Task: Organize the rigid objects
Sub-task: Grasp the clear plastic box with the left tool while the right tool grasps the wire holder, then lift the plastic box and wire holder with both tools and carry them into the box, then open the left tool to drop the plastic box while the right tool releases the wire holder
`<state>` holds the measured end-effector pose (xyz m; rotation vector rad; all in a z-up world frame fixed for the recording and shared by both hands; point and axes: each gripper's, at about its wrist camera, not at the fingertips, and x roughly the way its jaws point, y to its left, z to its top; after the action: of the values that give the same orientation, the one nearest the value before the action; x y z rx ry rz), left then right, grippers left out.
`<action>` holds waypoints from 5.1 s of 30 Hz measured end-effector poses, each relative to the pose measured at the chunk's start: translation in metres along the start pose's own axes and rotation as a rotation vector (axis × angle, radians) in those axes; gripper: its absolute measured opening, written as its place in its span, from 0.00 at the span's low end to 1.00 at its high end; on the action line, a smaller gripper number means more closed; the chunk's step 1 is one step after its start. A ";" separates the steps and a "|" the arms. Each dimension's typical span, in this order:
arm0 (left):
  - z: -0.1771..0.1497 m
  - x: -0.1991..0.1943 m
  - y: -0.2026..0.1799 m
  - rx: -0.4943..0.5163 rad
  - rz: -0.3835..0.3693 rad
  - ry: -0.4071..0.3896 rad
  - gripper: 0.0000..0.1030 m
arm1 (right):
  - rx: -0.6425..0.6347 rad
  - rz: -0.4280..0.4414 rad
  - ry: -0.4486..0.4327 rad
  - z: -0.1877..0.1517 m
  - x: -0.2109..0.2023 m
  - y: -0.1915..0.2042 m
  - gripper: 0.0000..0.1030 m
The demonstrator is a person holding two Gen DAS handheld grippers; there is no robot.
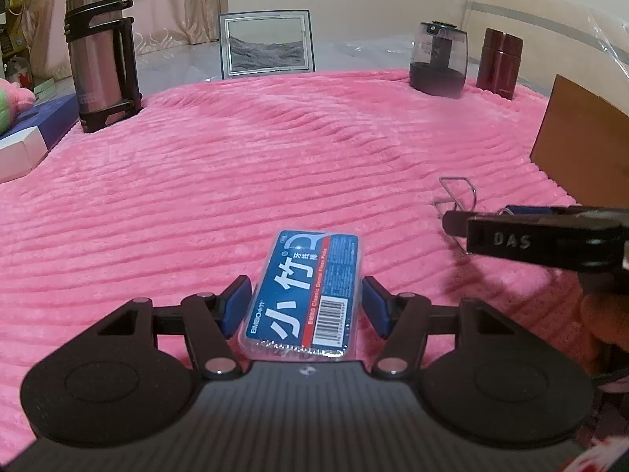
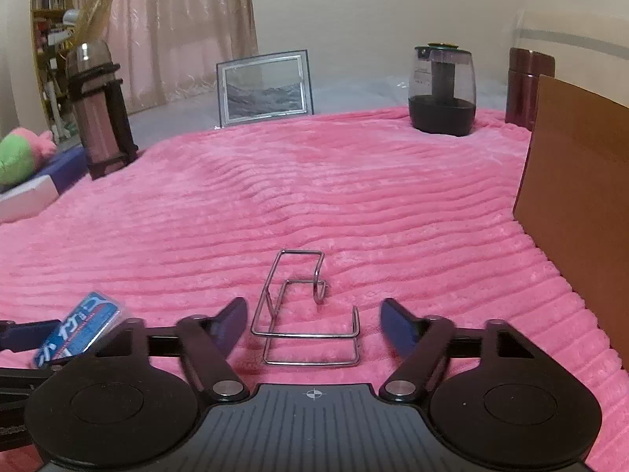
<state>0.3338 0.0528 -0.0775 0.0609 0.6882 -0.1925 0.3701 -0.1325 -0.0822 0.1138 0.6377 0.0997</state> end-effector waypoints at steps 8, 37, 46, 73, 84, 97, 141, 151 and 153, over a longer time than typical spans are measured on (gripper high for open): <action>0.003 0.006 -0.004 0.045 -0.003 0.014 0.56 | -0.047 0.016 -0.012 -0.003 -0.007 0.002 0.49; 0.014 -0.077 -0.058 0.139 -0.118 0.083 0.52 | -0.168 0.196 -0.027 -0.010 -0.180 -0.055 0.49; 0.034 -0.135 -0.117 0.223 -0.231 0.044 0.52 | -0.152 0.235 -0.089 0.001 -0.258 -0.099 0.49; 0.138 -0.109 -0.341 0.703 -0.443 0.009 0.52 | -0.435 0.100 0.000 0.059 -0.290 -0.292 0.49; 0.156 -0.049 -0.392 0.901 -0.452 0.049 0.52 | -0.786 0.083 0.128 0.054 -0.220 -0.304 0.49; 0.147 0.026 -0.414 1.058 -0.435 0.195 0.52 | -1.033 0.082 0.277 0.055 -0.148 -0.299 0.49; 0.137 0.105 -0.441 1.028 -0.420 0.418 0.55 | -1.039 0.107 0.393 0.052 -0.080 -0.298 0.49; 0.148 0.077 -0.431 1.023 -0.440 0.339 0.55 | -0.998 0.114 0.405 0.057 -0.075 -0.295 0.49; 0.151 0.069 -0.427 1.015 -0.443 0.326 0.55 | -0.989 0.112 0.408 0.057 -0.074 -0.293 0.49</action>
<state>0.3965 -0.3948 -0.0020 0.9325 0.8641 -0.9630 0.3622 -0.4357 -0.0336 -0.8453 0.9243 0.5426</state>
